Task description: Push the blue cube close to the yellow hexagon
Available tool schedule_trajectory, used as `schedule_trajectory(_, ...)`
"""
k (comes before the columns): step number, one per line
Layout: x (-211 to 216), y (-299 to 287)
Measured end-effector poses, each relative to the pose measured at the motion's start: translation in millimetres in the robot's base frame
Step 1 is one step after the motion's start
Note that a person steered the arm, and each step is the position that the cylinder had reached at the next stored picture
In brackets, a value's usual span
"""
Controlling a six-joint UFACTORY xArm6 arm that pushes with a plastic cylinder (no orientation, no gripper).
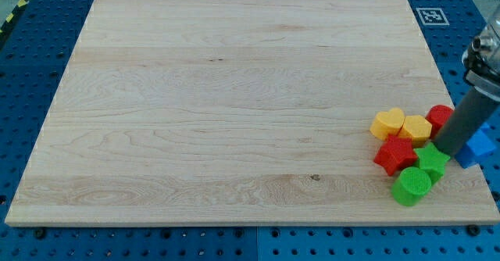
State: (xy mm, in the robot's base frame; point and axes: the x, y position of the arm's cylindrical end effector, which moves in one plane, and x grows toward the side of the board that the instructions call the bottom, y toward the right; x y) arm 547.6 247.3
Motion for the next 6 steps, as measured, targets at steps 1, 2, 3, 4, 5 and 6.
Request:
schedule_trajectory(1,45,3)
schedule_trajectory(2,64,32)
schedule_trajectory(3,55,81)
schedule_trajectory(4,14,94)
schedule_trajectory(5,-31,47)
schedule_trajectory(6,-67,-8)
